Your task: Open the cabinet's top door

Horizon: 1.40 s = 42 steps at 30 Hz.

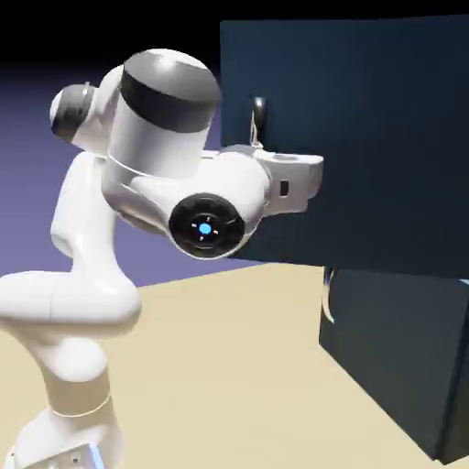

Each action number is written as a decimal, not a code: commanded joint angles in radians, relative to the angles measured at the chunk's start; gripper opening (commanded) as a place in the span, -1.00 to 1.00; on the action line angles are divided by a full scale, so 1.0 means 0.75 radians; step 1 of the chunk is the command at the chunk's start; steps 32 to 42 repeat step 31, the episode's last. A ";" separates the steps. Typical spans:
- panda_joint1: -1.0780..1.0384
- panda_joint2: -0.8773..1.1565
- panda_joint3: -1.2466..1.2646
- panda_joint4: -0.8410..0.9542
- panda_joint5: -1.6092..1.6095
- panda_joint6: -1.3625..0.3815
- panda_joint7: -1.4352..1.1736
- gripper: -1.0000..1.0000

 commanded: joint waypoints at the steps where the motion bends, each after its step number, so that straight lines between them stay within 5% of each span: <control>1: -0.020 0.048 0.022 0.043 -0.045 -0.007 -0.034 -1.00; 15: -0.128 0.725 0.323 0.574 -0.514 0.081 -0.181 -1.00; 29: 0.122 1.391 0.415 1.062 -0.796 0.183 0.079 -1.00; 30: 0.122 1.391 0.415 1.062 -0.796 0.183 0.079 1.00; 42: 0.122 1.391 0.415 1.062 -0.796 0.183 0.079 1.00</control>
